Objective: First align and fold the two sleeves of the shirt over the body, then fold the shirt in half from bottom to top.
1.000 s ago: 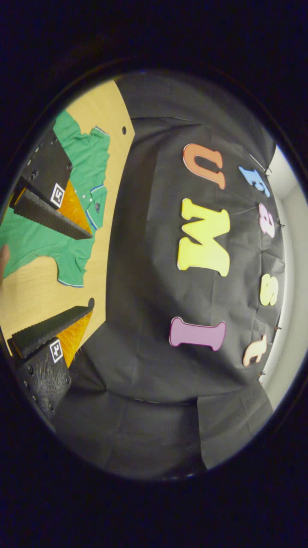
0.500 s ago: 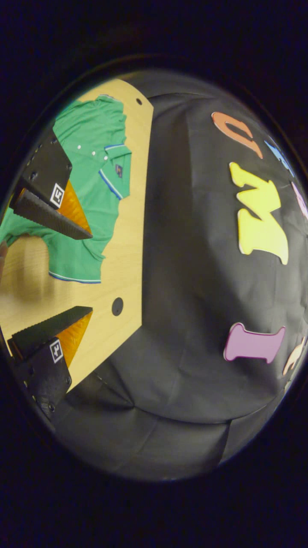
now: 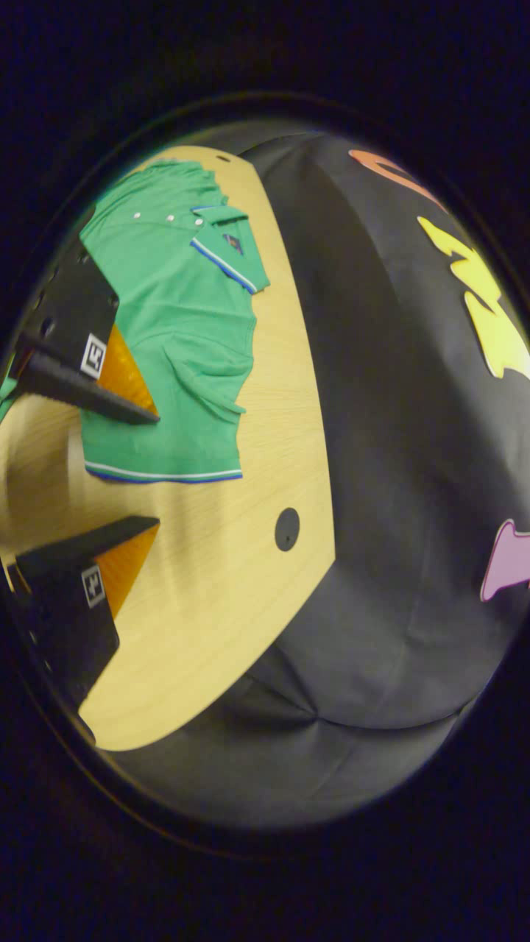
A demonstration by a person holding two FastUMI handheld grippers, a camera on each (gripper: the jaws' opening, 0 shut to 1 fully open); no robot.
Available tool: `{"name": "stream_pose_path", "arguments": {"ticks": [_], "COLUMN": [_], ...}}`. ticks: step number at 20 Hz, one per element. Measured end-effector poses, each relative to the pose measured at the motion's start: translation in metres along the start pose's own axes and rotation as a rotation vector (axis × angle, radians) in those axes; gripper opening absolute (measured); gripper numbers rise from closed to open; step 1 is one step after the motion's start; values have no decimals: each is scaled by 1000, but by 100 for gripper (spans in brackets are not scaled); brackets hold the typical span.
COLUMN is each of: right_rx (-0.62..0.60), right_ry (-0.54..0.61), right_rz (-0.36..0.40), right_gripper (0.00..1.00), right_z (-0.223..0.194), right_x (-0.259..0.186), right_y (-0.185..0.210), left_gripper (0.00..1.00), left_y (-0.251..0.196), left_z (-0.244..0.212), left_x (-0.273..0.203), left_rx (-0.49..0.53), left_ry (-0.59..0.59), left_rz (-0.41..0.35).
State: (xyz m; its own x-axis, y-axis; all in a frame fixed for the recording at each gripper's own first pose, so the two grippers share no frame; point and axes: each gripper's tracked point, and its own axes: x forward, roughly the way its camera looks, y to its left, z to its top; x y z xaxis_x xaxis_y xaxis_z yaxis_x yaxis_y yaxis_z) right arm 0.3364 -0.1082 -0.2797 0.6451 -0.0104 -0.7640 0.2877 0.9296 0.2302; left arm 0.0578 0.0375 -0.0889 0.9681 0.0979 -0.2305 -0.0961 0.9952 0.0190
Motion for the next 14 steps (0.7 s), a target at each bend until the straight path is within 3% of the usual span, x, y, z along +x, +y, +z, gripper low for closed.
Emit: {"name": "stream_pose_path", "arguments": {"ticks": [2, 4, 8, 10, 14], "right_rx": [-16, -74, -71, -82, -198], "right_ry": [-1, -13, 3, 3, -50], "right_rz": [-2, 16, 45, 42, 32], "right_gripper": [40, 39, 7, 1, 1], "right_z": [-1, 1, 3, 3, 11], "right_x": [3, 2, 3, 1, -9], "right_y": [1, 5, 12, 14, 24], "left_gripper": [100, 100, 100, 100, 100], "left_y": [1, 3, 4, 4, 5], "left_z": [-1, 1, 3, 3, 2], "left_x": [-1, -2, -3, -3, -2], "left_rx": [1, 2, -6, -6, -6], "left_ry": [8, -1, -6, -2, -1], "left_rz": [7, 13, 10, 13, 12]}}
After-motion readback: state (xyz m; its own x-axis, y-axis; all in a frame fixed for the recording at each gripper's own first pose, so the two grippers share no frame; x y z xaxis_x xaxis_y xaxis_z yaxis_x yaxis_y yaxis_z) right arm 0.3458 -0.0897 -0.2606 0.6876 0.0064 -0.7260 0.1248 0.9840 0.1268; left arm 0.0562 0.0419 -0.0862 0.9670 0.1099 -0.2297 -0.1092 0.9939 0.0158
